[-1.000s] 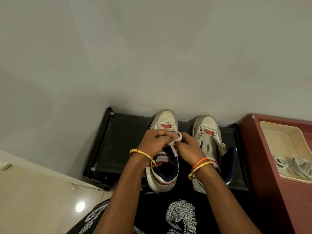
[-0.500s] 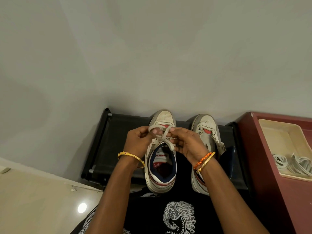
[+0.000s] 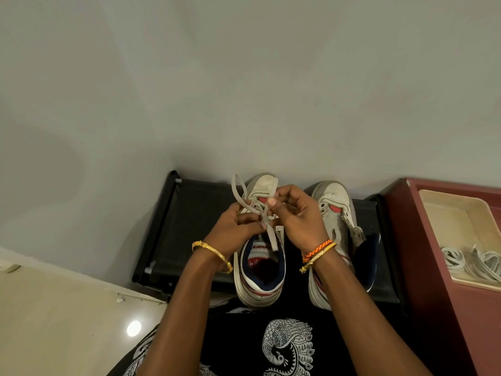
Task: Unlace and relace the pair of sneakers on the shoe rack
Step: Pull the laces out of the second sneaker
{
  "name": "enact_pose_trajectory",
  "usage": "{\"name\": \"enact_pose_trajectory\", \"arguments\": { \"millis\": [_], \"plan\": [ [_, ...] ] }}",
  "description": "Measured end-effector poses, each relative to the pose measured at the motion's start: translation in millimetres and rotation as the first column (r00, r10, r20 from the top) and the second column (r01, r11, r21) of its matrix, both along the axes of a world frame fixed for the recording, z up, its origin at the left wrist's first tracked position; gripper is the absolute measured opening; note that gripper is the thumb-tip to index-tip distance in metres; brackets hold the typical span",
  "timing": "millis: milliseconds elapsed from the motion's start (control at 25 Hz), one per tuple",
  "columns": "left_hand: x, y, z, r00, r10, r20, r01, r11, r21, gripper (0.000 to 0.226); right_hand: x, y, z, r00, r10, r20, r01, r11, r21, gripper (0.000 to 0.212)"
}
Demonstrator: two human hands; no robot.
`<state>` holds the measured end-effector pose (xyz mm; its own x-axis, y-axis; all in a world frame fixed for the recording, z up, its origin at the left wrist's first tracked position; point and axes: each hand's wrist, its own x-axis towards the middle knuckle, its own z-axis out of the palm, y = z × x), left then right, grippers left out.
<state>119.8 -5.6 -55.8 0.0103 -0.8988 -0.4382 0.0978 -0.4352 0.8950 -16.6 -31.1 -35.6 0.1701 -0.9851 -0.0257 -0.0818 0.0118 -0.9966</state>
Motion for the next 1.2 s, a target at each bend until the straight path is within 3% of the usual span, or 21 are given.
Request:
{"name": "enact_pose_trajectory", "arguments": {
  "millis": [120,240,320,440,560,680,720,760,800,840,880,920,1000,1120,1200],
  "plan": [
    [3.4,4.5,-5.3,0.993,-0.095,0.070,0.095,0.996,0.003,0.082,1.6,-0.7,6.3,0.999,-0.010,0.050,0.011,0.999,-0.035,0.015],
    [1.1,3.0,-6.1,0.993,-0.094,0.070,0.093,0.996,0.016,0.086,-0.1,3.9,33.4,0.955,-0.031,0.294,0.064,0.993,-0.103,0.014],
    [0.3,1.8,-7.5,0.990,-0.109,0.089,0.106,0.994,0.037,0.086,-4.8,7.4,61.6,0.867,-0.022,0.498,0.110,0.983,-0.147,0.006],
    [-0.2,2.3,-7.2,0.986,-0.127,0.110,0.125,0.992,0.031,0.070,-15.8,11.9,102.5,0.714,0.027,0.700,0.146,0.971,-0.187,0.007],
    [-1.6,2.0,-3.5,0.982,-0.120,0.143,0.119,0.993,0.020,0.052,-27.4,12.5,119.3,0.637,0.043,0.770,0.201,0.954,-0.220,0.014],
    [-2.1,4.0,-3.3,0.974,-0.103,0.203,0.107,0.994,-0.006,0.035,-34.5,-0.9,93.5,0.564,-0.150,0.812,0.331,0.942,-0.057,0.014],
    [-2.2,5.0,-4.4,0.963,-0.098,0.251,0.106,0.994,-0.019,0.030,-34.2,-7.1,77.7,0.611,-0.259,0.748,0.377,0.926,0.013,0.013],
    [-2.8,6.2,-5.0,0.952,-0.091,0.292,0.104,0.994,-0.028,0.026,-32.7,-9.9,60.6,0.721,-0.358,0.593,0.398,0.915,0.069,0.010],
    [-3.8,6.6,-4.9,0.940,-0.082,0.330,0.102,0.994,-0.043,0.023,-29.9,-9.3,43.7,0.862,-0.384,0.330,0.368,0.923,0.114,0.009],
    [-4.7,6.4,-5.4,0.930,-0.069,0.361,0.099,0.993,-0.066,0.020,-26.4,-5.8,25.9,0.957,-0.287,0.026,0.279,0.944,0.175,0.018],
    [-5.2,5.3,-6.5,0.921,-0.051,0.386,0.095,0.991,-0.094,0.019,-22.5,0.8,12.2,0.974,-0.107,-0.201,0.159,0.950,0.267,0.031],
    [-5.4,3.9,-7.3,0.914,-0.036,0.405,0.092,0.989,-0.119,0.018,-18.4,8.0,1.5,0.944,0.058,-0.325,0.056,0.942,0.331,0.040],
    [-3.8,0.9,-7.6,0.902,-0.034,0.430,0.102,0.985,-0.136,0.016,-11.0,15.8,-9.1,0.913,0.148,-0.380,-0.010,0.939,0.343,0.048],
    [-7.0,-1.7,-2.5,0.918,-0.106,0.382,0.155,0.983,-0.099,0.018,-10.1,12.2,-15.1,0.892,0.023,-0.451,0.090,0.970,0.227,0.058],
    [-11.0,-4.8,2.1,0.916,-0.153,0.370,0.192,0.979,-0.071,0.025,-6.8,12.8,-15.4,0.883,-0.028,-0.468,0.127,0.975,0.182,0.048]
  ]
}}
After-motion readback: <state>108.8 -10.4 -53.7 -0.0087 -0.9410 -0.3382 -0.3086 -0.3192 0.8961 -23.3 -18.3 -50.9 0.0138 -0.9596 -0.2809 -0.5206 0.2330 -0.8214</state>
